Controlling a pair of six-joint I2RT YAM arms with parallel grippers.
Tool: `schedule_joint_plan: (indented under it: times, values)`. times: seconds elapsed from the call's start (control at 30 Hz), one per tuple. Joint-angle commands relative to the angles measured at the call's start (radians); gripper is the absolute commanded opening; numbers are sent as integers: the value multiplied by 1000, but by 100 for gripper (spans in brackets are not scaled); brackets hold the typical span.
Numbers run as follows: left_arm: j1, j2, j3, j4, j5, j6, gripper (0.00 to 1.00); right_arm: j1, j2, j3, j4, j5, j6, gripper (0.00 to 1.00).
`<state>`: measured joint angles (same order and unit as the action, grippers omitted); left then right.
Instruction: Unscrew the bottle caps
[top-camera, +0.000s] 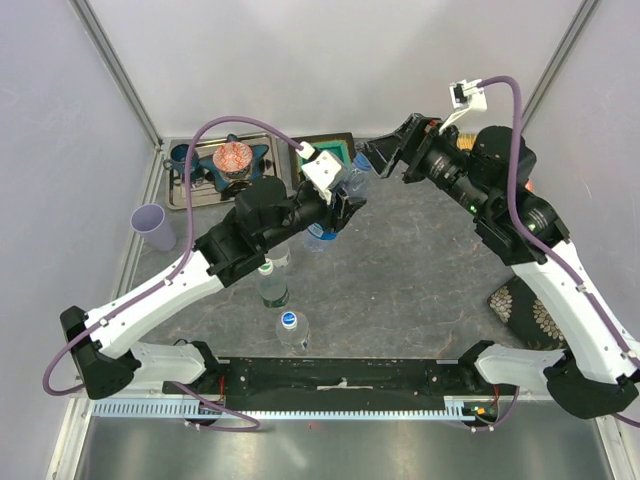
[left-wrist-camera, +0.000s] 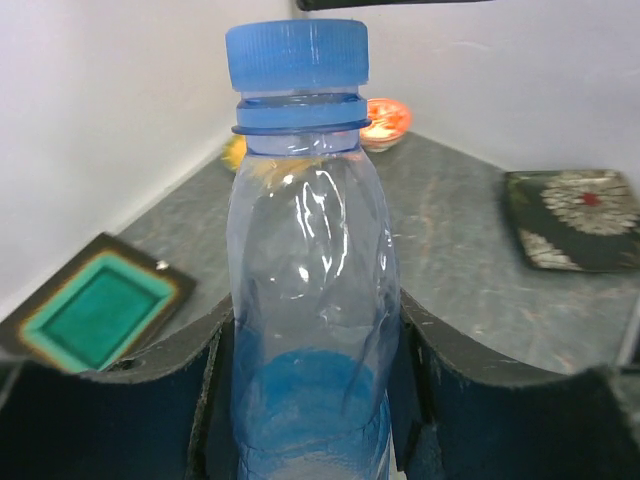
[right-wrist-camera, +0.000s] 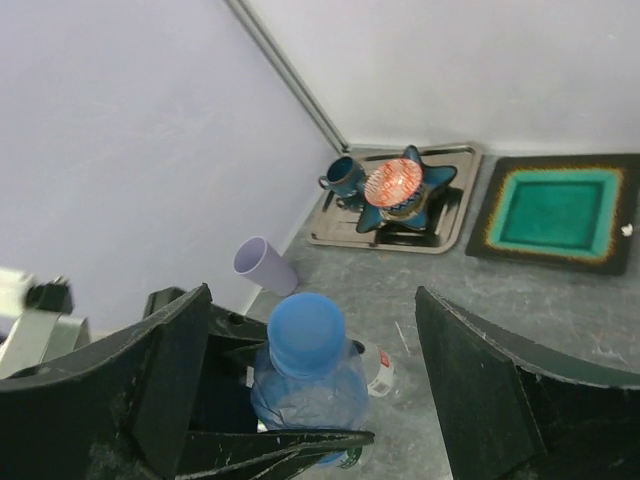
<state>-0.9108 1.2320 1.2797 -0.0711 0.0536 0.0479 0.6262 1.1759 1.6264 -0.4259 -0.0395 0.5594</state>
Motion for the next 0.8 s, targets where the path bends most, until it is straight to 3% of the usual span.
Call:
schedule_joint_plan:
  times: [0.0, 0.27, 0.5, 0.77]
  values:
    - [-45, -12, -23, 67, -273, 128, 27, 0, 34, 36, -25, 81, 36, 88]
    - [-89, 11, -25, 92, -348, 168, 26, 1, 73, 20, 12, 69, 54, 83]
    - [-99, 17, -36, 105, -368, 170, 25, 1, 85, -2, 27, 69, 54, 66]
    - [-100, 18, -37, 111, -373, 168, 25, 1, 83, -25, 35, 53, 57, 60]
